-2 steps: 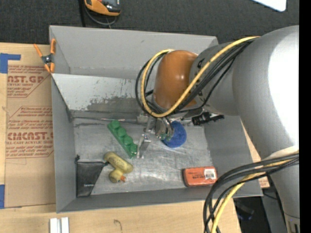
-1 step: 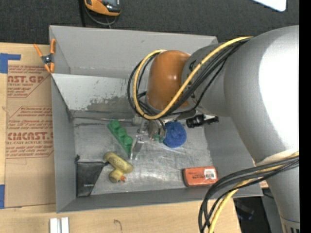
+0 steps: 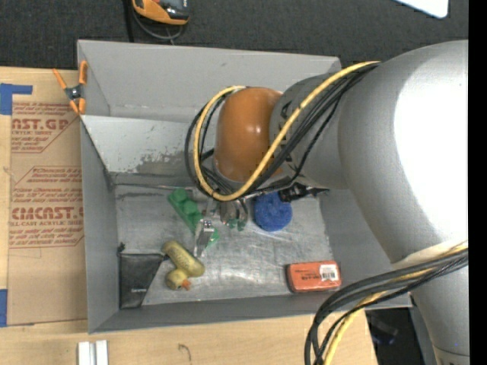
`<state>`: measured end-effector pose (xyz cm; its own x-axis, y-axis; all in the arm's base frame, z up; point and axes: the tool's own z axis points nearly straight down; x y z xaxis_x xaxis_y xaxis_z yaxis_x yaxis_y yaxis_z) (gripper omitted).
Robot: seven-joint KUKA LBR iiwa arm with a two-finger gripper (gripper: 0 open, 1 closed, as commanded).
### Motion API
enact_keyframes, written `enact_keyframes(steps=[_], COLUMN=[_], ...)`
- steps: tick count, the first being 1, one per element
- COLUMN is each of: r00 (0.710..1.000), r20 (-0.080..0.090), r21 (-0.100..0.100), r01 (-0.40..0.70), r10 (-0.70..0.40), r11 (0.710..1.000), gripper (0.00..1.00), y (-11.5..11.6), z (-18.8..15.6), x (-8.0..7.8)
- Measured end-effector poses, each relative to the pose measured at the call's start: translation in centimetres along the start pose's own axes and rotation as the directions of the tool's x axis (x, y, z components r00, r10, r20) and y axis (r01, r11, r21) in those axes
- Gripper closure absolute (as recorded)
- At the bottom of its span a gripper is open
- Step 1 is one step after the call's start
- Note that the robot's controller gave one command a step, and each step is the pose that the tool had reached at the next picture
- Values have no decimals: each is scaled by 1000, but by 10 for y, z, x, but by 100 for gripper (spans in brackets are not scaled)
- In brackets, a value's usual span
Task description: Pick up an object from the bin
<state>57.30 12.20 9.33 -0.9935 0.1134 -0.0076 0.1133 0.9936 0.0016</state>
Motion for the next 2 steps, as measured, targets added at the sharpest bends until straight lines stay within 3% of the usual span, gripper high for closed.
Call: enact_keyframes(steps=[1, 2], r00=[997, 981], r20=[-4, -4], r21=[2, 2], r01=[-74, -192], r10=[74, 192], r11=[997, 981], gripper=[0, 100], y=[13, 8], z=[8, 14], x=[13, -14])
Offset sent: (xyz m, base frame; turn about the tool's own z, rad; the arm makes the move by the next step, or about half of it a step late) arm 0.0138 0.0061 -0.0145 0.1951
